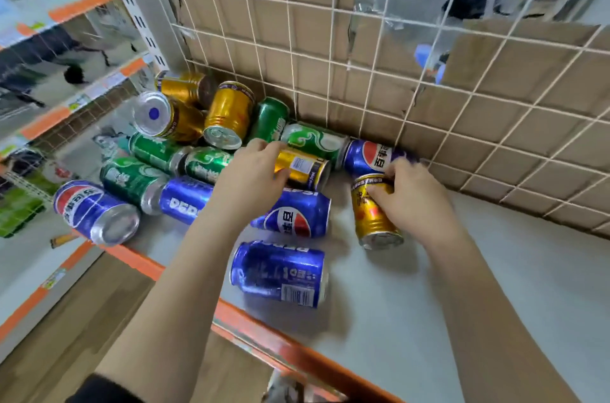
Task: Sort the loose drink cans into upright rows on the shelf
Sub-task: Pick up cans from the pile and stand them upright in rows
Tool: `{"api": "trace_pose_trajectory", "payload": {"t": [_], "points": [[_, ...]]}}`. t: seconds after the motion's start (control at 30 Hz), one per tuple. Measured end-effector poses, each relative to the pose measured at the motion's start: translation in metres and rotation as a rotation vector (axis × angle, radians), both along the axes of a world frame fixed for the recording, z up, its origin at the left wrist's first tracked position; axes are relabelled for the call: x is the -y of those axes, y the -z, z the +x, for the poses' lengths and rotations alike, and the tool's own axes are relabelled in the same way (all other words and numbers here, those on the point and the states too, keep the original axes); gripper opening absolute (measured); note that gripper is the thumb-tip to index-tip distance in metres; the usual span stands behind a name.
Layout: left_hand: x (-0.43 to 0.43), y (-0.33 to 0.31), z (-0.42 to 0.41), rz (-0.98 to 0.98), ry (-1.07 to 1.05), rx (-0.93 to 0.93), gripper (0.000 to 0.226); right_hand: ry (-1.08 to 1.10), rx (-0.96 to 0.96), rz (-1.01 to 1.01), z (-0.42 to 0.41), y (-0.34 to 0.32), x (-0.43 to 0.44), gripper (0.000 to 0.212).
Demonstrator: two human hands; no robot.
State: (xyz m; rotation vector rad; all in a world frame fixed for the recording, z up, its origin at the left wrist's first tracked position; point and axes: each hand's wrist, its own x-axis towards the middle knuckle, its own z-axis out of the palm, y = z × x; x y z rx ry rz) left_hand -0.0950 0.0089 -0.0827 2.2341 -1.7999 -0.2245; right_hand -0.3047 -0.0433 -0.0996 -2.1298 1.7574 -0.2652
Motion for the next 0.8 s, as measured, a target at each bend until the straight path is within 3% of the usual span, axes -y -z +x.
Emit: {"api": "trace_pose_trajectory", "payload": {"t": [0.2, 0.3, 0.57, 0.7, 0.8], "points": [[0.043, 0.009, -0.007, 0.141, 0.278, 0.108, 0.040, 0.018, -0.123, 0.169, 0.008, -0.001, -0.012, 0.092], [0.058, 0.008, -0.006, 0.189, 0.375, 0.136, 0.050, -0.012, -0.085, 0.249, 0.012, 0.002, -0.018, 0.103], [0.064, 0.000, 0.015, 0.425, 0.343, 0.097, 0.076, 0.029, 0.041, 0.237, 0.019, 0.006, -0.021, 0.101], [0.069, -0.005, 0.015, 0.461, 0.337, 0.184, 0.074, 0.063, 0.041, 0.197, 0.020, -0.001, -0.022, 0.095], [0.070, -0.010, 0.020, 0.494, 0.324, 0.188, 0.058, 0.119, 0.079, 0.130, 0.019, -0.007, -0.024, 0.083]]}}
